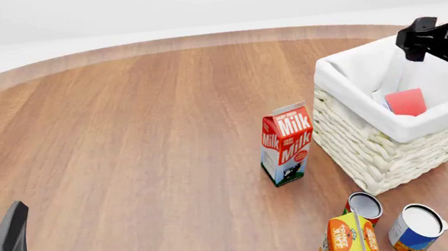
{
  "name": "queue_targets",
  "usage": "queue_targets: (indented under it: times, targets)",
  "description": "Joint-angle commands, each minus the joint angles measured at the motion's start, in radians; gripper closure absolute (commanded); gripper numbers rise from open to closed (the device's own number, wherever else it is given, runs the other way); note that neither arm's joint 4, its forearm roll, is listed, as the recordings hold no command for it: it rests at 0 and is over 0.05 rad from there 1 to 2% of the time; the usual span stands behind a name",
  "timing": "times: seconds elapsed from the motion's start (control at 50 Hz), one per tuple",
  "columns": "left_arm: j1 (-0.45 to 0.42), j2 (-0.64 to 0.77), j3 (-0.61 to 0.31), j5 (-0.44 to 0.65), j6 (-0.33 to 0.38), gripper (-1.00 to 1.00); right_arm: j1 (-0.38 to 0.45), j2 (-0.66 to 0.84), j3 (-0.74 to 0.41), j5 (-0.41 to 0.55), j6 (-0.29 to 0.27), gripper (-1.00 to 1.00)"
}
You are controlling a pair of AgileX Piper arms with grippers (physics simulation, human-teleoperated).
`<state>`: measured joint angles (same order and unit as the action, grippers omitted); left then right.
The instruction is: Pick up the cream cheese box and the butter, and put them in the basket.
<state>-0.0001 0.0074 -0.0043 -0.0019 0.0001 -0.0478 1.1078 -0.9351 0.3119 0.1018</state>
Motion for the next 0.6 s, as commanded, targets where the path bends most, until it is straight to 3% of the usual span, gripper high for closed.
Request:
queue_targets:
  times: [0.02,0.16,0.3,0.6]
  targets:
    - [0.000,0.000,0.000,0.000,0.000,-1.00,0.037,-0.065,-0.064,0.071,0.027,-1.00]
    - [0.000,0.000,0.000,0.000,0.000,-1.00,0.059,-0.115,-0.022,0.059,0.034,-1.00]
    - [0.000,0.000,0.000,0.000,0.000,-1.00,0.066,-0.235,0.021,0.029,0.004,-1.00]
    - [0.000,0.000,0.000,0.000,0.000,-1.00,0.117,-0.410,0.064,0.068,0.000,-1.00]
